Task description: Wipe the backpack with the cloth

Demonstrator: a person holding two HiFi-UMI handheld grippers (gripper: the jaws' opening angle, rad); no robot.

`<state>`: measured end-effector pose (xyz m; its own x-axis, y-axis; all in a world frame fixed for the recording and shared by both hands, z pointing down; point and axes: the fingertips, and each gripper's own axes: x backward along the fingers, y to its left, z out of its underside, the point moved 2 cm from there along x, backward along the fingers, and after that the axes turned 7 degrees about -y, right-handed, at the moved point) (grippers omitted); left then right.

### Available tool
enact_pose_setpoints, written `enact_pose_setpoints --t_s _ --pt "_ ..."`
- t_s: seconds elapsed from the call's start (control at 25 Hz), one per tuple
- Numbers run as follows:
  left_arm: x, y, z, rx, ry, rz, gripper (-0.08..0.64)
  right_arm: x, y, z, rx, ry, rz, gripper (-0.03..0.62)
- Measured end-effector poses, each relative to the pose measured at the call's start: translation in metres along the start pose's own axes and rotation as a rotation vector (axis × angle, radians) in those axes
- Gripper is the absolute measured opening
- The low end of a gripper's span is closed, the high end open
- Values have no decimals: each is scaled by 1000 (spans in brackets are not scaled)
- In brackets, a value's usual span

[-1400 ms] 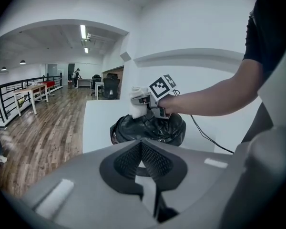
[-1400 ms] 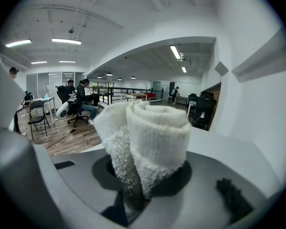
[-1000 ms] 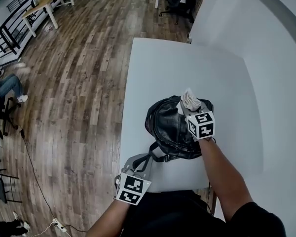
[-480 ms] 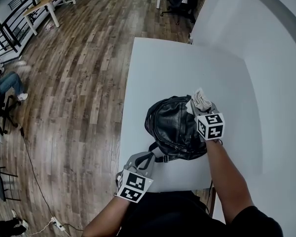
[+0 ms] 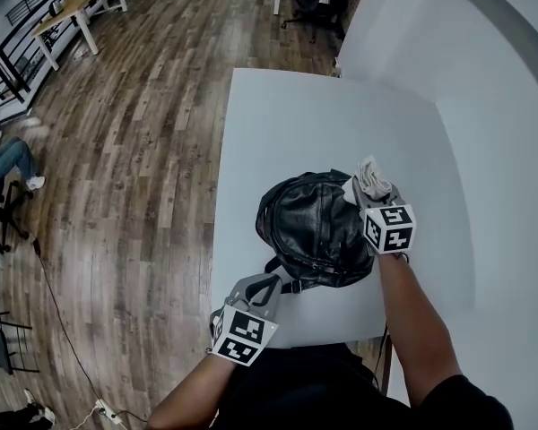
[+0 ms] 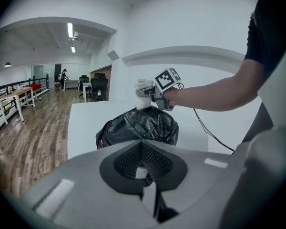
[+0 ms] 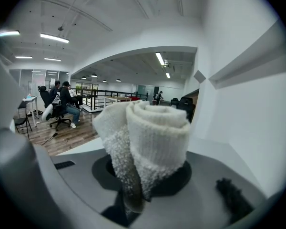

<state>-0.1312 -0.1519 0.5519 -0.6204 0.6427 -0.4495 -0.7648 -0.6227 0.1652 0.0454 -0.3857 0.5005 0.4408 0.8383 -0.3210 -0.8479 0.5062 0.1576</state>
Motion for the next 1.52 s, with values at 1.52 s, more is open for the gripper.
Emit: enact_pose_setpoints --t_s 1.52 --pt "16 -4 21 -4 76 50 6 38 50 -13 -84 -68 -1 89"
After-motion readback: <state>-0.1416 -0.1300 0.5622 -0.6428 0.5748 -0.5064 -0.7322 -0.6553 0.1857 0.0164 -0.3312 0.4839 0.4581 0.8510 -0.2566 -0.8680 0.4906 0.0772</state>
